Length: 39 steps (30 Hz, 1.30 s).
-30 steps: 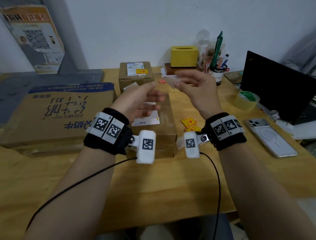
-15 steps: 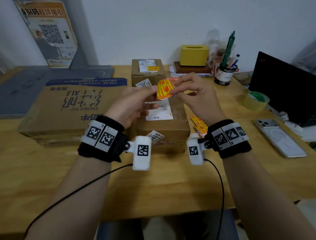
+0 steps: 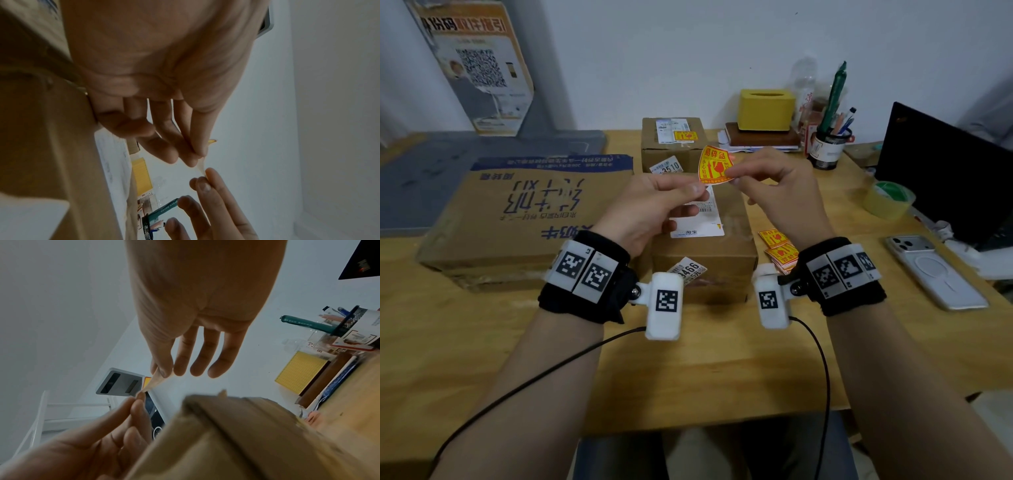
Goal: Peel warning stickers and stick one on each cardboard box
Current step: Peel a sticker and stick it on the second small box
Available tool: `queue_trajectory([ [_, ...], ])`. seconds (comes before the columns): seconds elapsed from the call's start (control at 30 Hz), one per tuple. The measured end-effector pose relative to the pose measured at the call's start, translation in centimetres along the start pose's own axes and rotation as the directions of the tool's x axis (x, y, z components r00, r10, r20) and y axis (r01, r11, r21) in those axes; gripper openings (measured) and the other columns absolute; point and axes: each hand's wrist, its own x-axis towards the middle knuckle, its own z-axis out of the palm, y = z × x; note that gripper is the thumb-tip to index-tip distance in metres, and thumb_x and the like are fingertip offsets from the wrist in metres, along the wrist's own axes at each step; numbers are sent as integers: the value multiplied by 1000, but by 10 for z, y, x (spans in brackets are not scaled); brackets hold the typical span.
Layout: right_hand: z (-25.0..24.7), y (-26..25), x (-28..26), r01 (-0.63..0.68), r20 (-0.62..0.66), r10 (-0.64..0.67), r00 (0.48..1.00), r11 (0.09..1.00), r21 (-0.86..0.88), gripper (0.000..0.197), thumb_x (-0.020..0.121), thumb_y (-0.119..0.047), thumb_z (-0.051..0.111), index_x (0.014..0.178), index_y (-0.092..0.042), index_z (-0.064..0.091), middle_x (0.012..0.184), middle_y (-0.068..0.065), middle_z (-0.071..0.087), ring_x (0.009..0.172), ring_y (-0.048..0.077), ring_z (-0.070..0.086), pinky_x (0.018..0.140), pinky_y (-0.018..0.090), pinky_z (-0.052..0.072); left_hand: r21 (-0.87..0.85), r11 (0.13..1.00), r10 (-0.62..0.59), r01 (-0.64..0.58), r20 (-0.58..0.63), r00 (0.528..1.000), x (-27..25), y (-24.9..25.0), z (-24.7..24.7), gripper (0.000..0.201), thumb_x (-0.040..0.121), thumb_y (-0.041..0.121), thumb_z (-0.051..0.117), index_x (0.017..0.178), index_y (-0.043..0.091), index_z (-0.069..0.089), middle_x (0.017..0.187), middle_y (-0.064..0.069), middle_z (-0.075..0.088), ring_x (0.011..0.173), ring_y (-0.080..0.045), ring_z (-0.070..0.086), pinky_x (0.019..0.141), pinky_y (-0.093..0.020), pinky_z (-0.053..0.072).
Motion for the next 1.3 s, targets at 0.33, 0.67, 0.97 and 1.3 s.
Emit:
queue_trajectory([
  [0.33, -3, -4, 0, -51, 9, 51, 999, 998, -28, 16, 90, -6, 73, 96, -19, 80, 100, 15, 72, 79, 16, 63, 60, 35, 56, -42, 999, 18, -18, -4, 1000, 0, 1, 5, 11, 95, 19, 66, 101, 19, 75, 87, 4, 77, 70, -5, 67, 59, -23, 42],
  [0.67, 0, -24, -1, -91, 184, 107, 977, 991, -95, 12, 90, -21, 77, 101, -24, 80, 108, -3, 74, 81, 14, 63, 64, 17, 48, -29, 998, 55, -55, -30, 998, 1, 0, 5, 11, 95, 21, 67, 101, 17, 75, 82, 5, 75, 68, -6, 64, 57, -21, 41],
  [0.97, 1, -33, 4, -122, 196, 141, 970, 987, -110, 9, 91, -24, 75, 97, -23, 82, 92, 12, 79, 70, 19, 59, 59, 30, 49, 40, 997, 73, -71, -30, 997, -1, 0, 4, 13, 94, 23, 68, 102, 20, 77, 84, 5, 76, 69, -4, 64, 60, -21, 42],
  [1.3, -1, -30, 2, -141, 198, 154, 968, 987, -75, 10, 89, -25, 77, 95, -19, 82, 91, 19, 77, 71, 37, 61, 60, 34, 49, 64, 995, 75, -74, -11, 997, 1, -1, 7, 10, 95, 19, 65, 98, 22, 75, 84, 6, 76, 71, -6, 66, 59, -22, 43],
])
